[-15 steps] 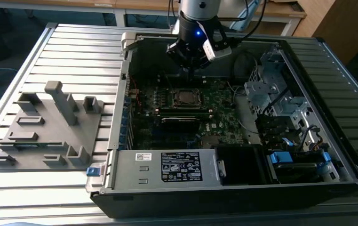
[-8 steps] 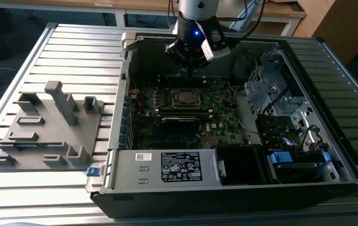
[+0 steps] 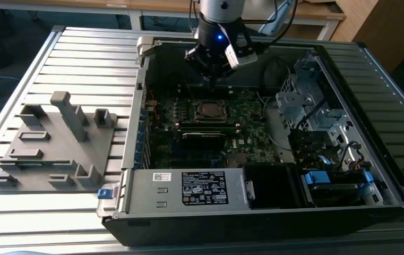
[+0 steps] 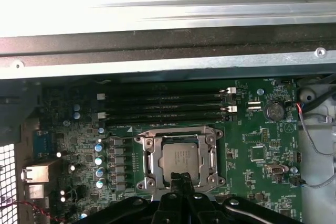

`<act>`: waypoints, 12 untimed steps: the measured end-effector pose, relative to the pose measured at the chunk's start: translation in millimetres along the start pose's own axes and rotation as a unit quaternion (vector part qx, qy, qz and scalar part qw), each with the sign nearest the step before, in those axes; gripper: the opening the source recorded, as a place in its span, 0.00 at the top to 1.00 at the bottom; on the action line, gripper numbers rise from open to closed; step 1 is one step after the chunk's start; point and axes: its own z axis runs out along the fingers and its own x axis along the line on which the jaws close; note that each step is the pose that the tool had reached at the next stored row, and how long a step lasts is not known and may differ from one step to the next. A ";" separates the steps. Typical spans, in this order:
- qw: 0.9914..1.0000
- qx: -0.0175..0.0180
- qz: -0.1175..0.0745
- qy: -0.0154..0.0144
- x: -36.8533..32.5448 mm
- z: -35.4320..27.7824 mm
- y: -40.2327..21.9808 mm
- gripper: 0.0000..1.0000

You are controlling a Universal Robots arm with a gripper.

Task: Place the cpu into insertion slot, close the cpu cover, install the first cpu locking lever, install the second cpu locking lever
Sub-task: 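Install the first cpu locking lever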

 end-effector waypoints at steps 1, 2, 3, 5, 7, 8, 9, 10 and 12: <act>1.000 0.000 0.000 0.000 0.5 0.0 0.0 0.89; 1.000 0.000 0.000 0.000 1.1 0.0 -0.1 0.89; 1.000 0.000 0.000 0.000 1.6 0.0 -0.1 0.89; 1.000 0.000 0.000 0.000 2.9 0.0 -0.2 0.89; 1.000 0.000 0.000 0.000 4.1 0.0 -0.3 0.89; 1.000 0.000 0.000 0.000 4.7 -0.1 -0.3 0.89; 1.000 0.000 0.000 0.000 5.3 -0.1 -0.3 0.89; 1.000 0.000 0.000 0.000 5.9 -0.1 -0.4 0.89; 1.000 0.000 0.000 -0.001 7.2 -0.1 -0.4 0.89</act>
